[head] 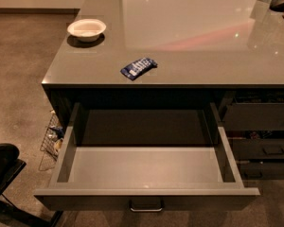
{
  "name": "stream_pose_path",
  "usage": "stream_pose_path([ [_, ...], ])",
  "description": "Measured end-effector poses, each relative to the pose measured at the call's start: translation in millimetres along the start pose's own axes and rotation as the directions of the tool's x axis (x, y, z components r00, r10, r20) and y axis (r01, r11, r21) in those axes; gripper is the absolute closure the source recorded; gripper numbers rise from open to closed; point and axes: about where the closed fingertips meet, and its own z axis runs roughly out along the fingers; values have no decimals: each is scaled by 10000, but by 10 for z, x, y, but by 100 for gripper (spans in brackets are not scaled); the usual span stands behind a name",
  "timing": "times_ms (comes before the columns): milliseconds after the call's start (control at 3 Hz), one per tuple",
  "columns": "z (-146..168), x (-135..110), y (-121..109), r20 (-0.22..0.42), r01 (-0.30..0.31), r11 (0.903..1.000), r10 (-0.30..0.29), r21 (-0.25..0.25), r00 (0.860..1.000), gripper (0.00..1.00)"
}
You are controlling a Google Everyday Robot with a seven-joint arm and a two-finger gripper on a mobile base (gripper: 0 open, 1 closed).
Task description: Close top drawer
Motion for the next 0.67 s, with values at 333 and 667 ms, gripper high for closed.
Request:
stream_pose_path([
  [333, 202, 244, 275, 14, -449, 9990, 449, 32, 9990, 100],
  [667, 247, 282, 320, -10, -523, 9986, 523, -37, 9986, 100],
])
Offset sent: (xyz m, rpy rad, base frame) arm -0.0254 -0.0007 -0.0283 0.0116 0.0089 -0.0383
